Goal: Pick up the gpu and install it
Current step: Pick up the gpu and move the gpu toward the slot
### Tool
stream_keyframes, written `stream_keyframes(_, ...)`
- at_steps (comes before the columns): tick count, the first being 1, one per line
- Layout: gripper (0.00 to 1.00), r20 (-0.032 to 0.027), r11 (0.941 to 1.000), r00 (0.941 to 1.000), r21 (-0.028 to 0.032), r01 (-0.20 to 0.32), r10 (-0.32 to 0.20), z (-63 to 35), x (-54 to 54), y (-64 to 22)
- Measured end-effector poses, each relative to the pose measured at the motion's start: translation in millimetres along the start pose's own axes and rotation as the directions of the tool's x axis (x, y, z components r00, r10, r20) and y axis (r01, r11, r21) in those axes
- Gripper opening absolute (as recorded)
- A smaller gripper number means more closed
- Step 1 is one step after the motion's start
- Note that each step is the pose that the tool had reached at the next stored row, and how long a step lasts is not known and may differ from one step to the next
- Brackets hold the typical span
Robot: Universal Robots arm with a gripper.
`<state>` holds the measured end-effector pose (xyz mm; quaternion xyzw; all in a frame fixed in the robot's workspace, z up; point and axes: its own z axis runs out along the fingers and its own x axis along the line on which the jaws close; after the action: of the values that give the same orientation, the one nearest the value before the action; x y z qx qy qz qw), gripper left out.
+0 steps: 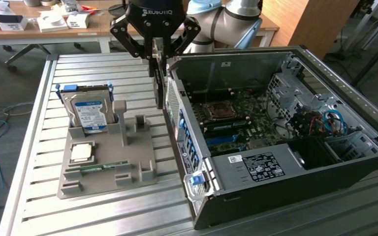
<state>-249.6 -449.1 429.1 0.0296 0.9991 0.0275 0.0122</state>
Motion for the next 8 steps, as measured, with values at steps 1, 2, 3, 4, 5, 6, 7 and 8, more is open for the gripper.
stream_keyframes(1,0.26,-0.0001,1.0000,1.0000,-0.0008,0.000,0.000,0.1,-2.8,0.2)
stream_keyframes(2,0.26,0.0000,1.0000,1.0000,-0.0015,0.000,0.000,0.2,-5.7,0.4)
stream_keyframes(3,0.26,0.0000,1.0000,1.0000,-0.0023,0.000,0.000,0.3,-8.8,0.6)
stream_keyframes(4,0.26,-0.0001,1.0000,1.0000,-0.0029,0.000,0.000,0.4,-11.9,0.8)
stream_keyframes(5,0.26,-0.0001,1.0000,1.0000,-0.0034,0.000,0.000,0.5,-15.3,1.0)
stream_keyframes(6,0.26,-0.0002,1.0000,1.0000,-0.0038,0.000,0.000,0.5,-18.3,1.1)
stream_keyframes(7,0.26,-0.0003,1.0000,1.0000,-0.0051,0.000,0.000,0.8,-29.8,1.8)
stream_keyframes(8,0.26,-0.0003,1.0000,1.0000,-0.0057,0.000,0.000,1.1,-40.3,2.4)
